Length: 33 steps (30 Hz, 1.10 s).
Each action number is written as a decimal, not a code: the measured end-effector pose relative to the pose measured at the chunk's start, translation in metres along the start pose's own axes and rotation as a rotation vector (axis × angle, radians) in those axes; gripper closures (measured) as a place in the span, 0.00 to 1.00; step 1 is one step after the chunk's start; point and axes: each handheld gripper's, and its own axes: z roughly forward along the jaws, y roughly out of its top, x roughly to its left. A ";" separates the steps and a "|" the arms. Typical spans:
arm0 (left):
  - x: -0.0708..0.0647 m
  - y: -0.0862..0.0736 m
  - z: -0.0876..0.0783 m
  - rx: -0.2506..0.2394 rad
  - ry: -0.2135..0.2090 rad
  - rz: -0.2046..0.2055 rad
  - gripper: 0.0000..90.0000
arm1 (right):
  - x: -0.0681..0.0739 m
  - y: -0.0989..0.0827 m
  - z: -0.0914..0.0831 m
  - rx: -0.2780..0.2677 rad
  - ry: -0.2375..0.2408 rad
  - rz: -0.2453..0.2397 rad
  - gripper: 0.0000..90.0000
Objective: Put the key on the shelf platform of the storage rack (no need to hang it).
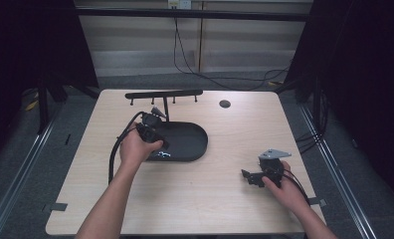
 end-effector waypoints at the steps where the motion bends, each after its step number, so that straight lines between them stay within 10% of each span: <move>1: 0.000 0.000 0.000 0.000 0.000 0.000 0.54 | 0.000 0.000 0.000 0.000 0.000 0.000 0.14; 33: -0.003 -0.046 0.000 -0.044 -0.013 0.021 0.36 | 0.000 0.000 0.000 0.000 0.000 0.000 0.14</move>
